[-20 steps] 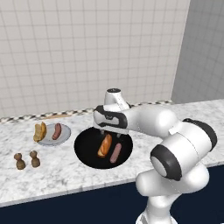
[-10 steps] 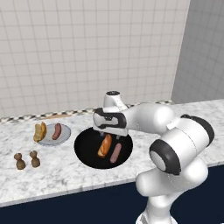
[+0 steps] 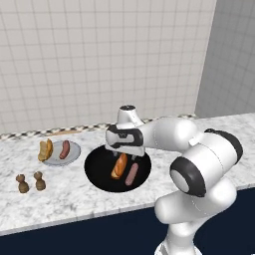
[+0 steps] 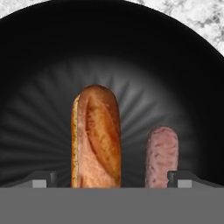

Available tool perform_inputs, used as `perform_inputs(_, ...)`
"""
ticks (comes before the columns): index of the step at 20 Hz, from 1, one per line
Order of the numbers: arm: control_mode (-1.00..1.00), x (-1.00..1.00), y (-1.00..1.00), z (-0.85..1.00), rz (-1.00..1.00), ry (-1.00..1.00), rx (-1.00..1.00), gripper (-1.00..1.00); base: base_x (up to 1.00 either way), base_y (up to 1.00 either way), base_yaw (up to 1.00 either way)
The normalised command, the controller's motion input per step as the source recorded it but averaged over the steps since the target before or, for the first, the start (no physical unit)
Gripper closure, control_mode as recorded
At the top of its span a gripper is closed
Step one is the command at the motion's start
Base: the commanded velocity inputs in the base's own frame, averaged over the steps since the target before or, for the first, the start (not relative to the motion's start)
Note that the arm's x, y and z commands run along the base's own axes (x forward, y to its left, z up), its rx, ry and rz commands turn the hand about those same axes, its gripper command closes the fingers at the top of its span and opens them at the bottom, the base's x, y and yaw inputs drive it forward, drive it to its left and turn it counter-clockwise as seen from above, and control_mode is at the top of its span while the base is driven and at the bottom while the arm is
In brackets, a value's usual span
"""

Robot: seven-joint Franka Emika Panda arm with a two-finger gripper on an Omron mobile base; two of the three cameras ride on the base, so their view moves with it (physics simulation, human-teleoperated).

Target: Place one bun and one sausage from the bowl on each plate.

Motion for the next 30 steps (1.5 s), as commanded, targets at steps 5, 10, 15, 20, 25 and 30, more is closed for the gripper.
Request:
perform_inputs(5, -1.0, 0.01, 0.04, -0.11, 0.0, 0.0, 0.0, -1.0, 0.0, 0.0, 0.0)
perform_inputs(10, -1.0, 0.0, 0.05, -0.12, 0.0, 0.0, 0.0, -1.0, 0.0, 0.0, 0.0)
perform_inputs(15, -1.0, 0.0, 0.03, -0.13, 0.0, 0.0, 0.0, -1.0, 0.0, 0.0, 0.0)
perform_inputs(20, -1.0, 0.0, 0.01, -0.12, 0.0, 0.0, 0.0, -1.0, 0.0, 0.0, 0.0)
perform_inputs(25, -1.0, 0.0, 0.02, -0.08, 0.0, 0.0, 0.0, -1.0, 0.0, 0.0, 0.0)
perform_inputs(30, -1.0, 0.0, 0.03, -0.06, 0.0, 0.0, 0.0, -1.0, 0.0, 0.0, 0.0)
